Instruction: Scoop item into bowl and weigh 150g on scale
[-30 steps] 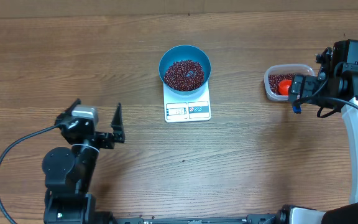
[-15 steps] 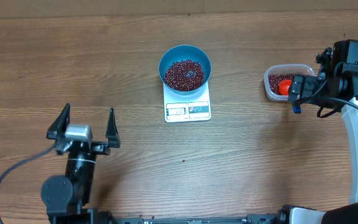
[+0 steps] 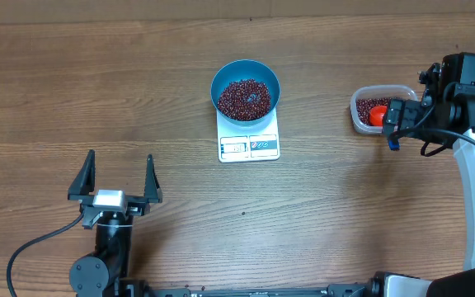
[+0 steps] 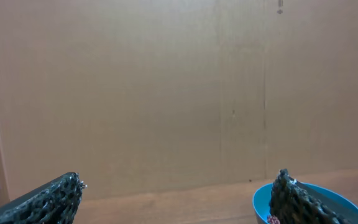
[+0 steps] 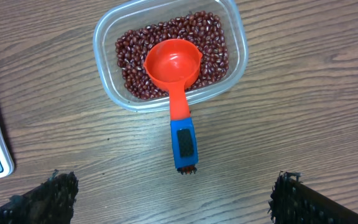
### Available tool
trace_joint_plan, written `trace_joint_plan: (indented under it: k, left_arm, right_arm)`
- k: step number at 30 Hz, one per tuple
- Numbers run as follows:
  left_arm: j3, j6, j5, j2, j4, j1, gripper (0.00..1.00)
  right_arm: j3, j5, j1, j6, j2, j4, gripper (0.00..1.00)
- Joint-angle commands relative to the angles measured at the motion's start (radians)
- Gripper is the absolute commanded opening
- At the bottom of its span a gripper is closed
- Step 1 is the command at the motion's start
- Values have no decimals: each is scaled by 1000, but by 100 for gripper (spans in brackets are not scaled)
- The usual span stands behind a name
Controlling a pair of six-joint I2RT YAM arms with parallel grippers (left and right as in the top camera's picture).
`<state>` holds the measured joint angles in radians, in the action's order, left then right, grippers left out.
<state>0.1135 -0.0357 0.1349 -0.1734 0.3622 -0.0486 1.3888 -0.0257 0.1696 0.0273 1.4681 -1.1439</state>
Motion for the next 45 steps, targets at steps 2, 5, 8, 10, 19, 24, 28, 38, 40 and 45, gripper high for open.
trace_joint_plan:
  k: [2, 5, 8, 10, 19, 24, 28, 38, 40, 45]
  left_arm:
    - [-45, 12, -22, 62, 10, -21, 100]
    - [-69, 14, -23, 104, 10, -32, 100]
    - [-99, 26, -23, 151, 9, -44, 100]
    - [-110, 37, -27, 171, 1, -47, 100]
    - [-109, 35, -50, 170, -31, -58, 100]
    - [-109, 35, -82, 171, -127, -64, 100]
    - [-109, 18, -124, 171, -248, -64, 100]
    - [-109, -85, -125, 171, -442, -65, 99]
    - [-109, -93, -125, 171, -442, -64, 100]
    - [-109, -92, -124, 171, -442, -64, 99]
  right_arm:
    - [29, 5, 4, 4, -12, 5, 100]
    - [29, 5, 4, 4, -12, 5, 100]
    - [29, 5, 4, 4, -12, 5, 100]
    - [29, 4, 4, 4, -12, 5, 100]
    - [29, 5, 4, 4, -12, 5, 100]
    - [29, 5, 4, 4, -12, 5, 100]
    - [29, 5, 4, 4, -12, 5, 100]
    - [29, 5, 4, 4, -12, 5, 100]
    - [29, 5, 4, 4, -12, 5, 100]
    - [29, 5, 4, 4, -12, 5, 100]
